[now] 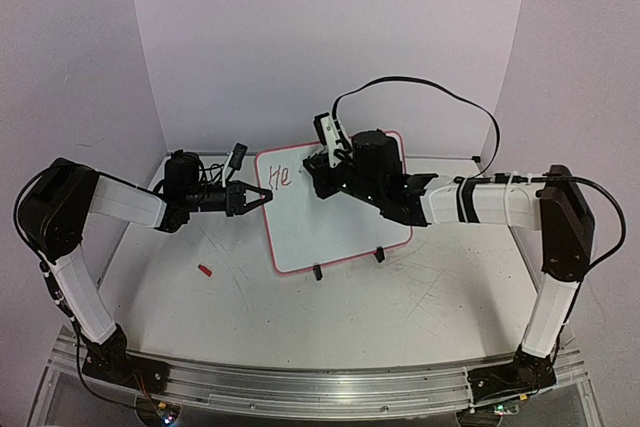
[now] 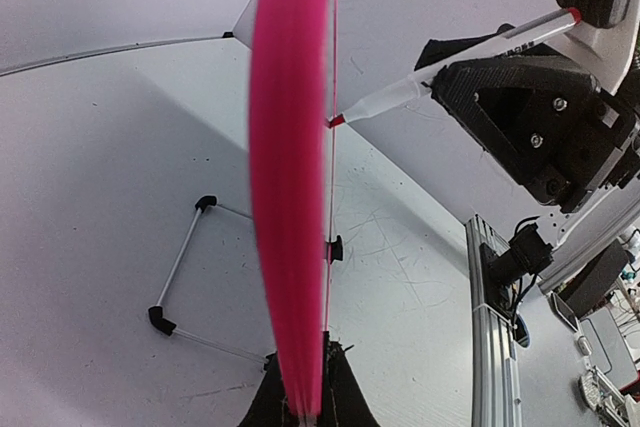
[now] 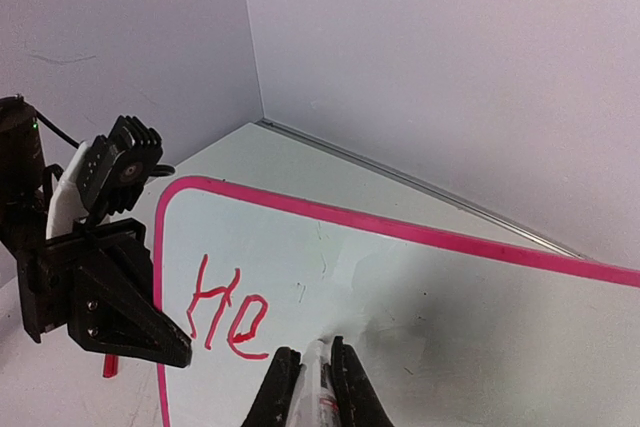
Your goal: Write a sentence on the whiteboard
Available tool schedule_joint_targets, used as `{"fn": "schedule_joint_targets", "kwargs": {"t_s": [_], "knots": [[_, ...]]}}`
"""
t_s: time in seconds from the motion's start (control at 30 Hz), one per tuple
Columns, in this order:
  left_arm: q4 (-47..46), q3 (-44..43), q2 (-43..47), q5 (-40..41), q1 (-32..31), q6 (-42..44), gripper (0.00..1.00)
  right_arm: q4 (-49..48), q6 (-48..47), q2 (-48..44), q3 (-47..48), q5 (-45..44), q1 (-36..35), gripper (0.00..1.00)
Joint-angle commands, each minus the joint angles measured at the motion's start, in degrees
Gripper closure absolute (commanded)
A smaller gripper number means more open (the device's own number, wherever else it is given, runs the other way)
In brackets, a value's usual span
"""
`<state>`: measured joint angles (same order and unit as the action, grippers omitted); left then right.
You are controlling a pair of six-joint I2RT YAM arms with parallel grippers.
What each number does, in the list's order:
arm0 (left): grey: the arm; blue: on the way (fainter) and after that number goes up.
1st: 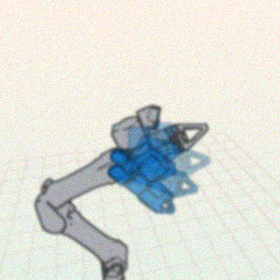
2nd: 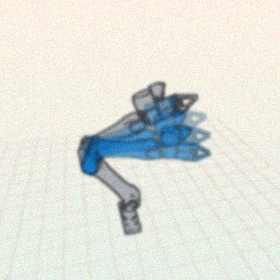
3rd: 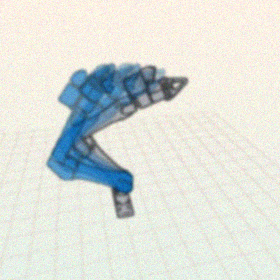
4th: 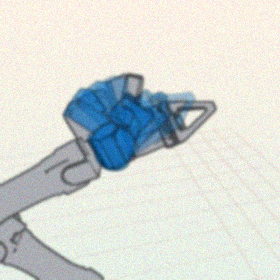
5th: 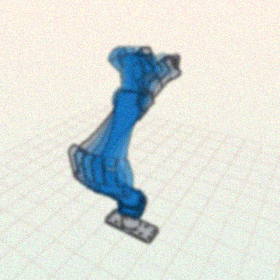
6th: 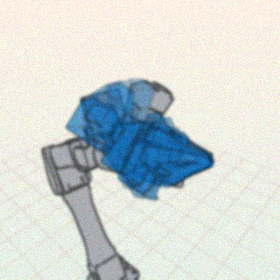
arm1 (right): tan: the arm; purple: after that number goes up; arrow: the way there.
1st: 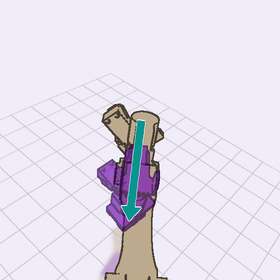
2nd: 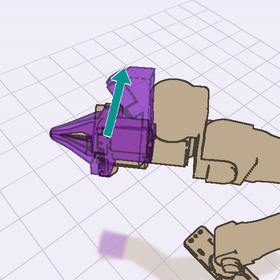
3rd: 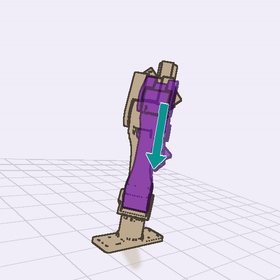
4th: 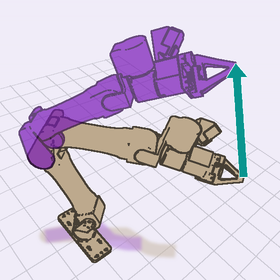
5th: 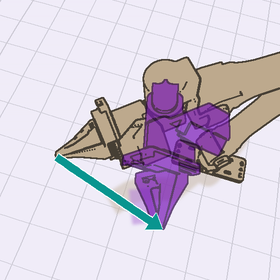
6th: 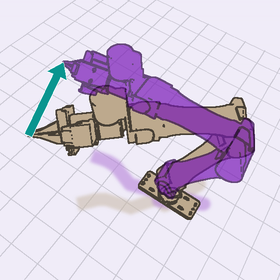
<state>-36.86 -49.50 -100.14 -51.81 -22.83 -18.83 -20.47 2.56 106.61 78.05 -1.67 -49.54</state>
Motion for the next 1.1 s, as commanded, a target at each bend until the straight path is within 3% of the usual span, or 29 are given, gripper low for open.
{"fn": "schedule_joint_targets", "kwargs": {"t_s": [0.0,1.07], "knots": [[0.7,-2.2,0.6,3.9,0.2,5.6,1.0,-1.8,-0.9,1.5,3.1,-1.4,0.0,1.0],[0.7,-2.2,0.5,4.0,0.2,5.9,1.0,0.3,1.1,1.5,0.4,0.4,-1.2,1.0]]}}
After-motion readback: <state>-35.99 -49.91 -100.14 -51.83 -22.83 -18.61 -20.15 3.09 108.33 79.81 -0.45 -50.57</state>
